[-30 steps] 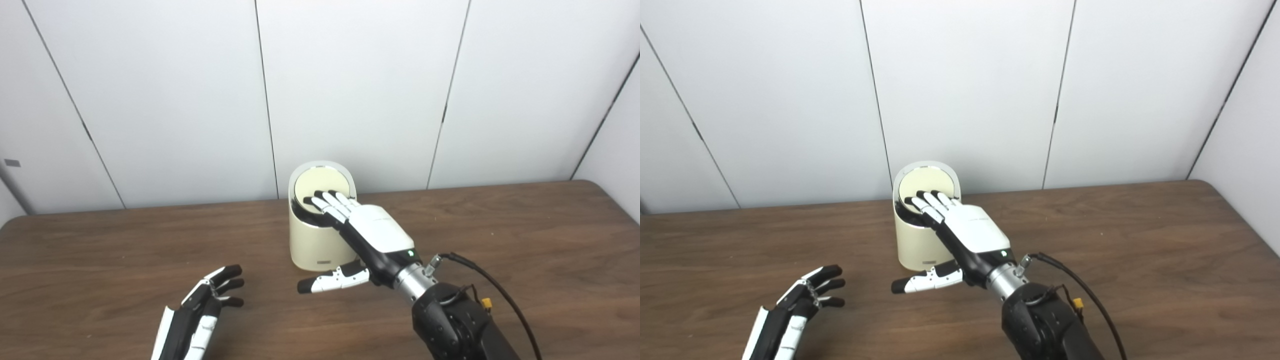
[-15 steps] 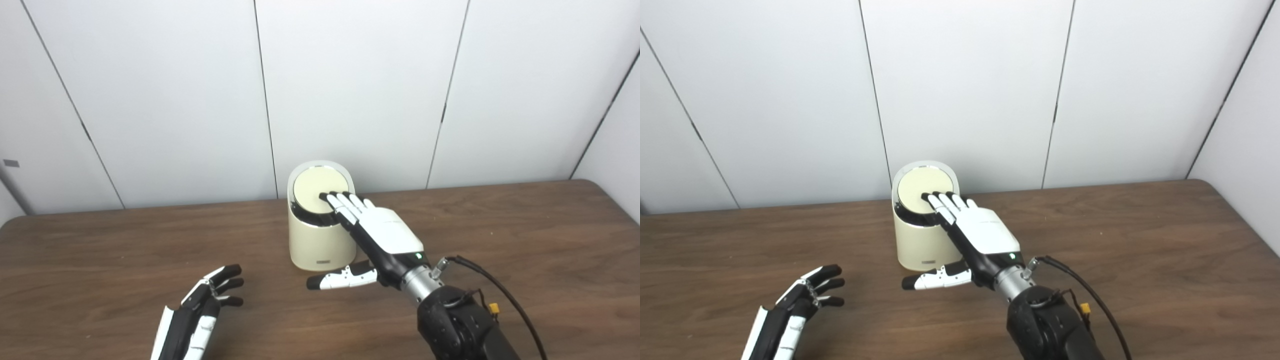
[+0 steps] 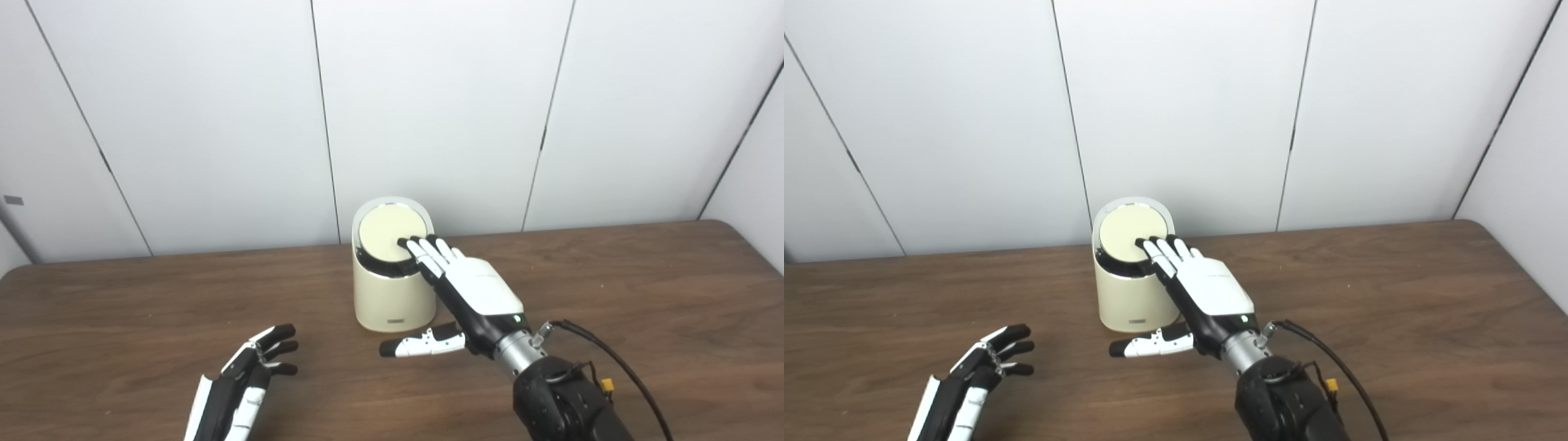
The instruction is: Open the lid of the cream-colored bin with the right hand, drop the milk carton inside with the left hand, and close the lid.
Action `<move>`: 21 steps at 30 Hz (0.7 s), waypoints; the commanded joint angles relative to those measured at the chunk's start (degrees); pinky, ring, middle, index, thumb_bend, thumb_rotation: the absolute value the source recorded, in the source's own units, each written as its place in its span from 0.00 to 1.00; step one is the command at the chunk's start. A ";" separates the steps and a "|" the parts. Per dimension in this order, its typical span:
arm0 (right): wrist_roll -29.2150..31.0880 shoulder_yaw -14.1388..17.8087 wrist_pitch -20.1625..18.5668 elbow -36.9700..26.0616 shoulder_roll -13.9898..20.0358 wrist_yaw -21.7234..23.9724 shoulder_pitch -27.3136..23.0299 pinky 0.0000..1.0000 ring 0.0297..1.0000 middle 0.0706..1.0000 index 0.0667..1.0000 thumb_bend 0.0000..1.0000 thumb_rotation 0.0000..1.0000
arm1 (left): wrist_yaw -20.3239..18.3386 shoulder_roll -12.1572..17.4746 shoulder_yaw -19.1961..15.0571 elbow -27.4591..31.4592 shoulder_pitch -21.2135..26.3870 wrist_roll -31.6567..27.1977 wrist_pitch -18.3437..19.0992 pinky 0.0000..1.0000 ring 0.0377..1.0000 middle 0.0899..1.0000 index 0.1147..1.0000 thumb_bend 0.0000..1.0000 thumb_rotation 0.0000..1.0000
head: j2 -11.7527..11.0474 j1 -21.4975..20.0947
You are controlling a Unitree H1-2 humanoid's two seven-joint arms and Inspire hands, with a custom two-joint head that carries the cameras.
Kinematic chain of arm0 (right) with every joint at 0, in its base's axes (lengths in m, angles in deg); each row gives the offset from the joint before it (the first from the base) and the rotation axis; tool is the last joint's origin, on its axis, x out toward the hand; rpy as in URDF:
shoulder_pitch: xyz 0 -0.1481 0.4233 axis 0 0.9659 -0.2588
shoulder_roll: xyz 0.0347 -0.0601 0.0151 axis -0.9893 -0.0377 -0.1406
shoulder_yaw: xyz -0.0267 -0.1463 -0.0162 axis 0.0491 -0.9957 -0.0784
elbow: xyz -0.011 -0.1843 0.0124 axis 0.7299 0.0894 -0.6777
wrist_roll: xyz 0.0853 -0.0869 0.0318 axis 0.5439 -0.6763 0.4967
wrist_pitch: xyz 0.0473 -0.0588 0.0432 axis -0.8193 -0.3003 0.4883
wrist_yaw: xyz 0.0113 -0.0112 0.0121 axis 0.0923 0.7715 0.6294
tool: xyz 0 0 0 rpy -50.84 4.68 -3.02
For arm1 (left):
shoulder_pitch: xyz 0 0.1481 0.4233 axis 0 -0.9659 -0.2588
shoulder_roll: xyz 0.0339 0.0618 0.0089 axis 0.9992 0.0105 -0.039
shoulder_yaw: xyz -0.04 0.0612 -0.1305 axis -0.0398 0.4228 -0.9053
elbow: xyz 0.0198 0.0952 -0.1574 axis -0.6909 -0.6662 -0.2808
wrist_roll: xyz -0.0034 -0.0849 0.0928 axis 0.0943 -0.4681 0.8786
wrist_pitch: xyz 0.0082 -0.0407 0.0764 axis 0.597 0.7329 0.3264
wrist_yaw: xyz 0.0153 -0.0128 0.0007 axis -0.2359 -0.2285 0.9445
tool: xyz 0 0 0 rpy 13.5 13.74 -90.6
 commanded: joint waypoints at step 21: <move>6.47 5.15 7.02 -3.27 -1.06 -13.27 12.00 1.00 1.00 1.00 1.00 0.76 0.73 | 0.39 0.48 -0.24 -0.61 0.37 -0.28 -1.66 0.65 0.77 0.80 0.80 0.65 0.87 | -0.11 -0.03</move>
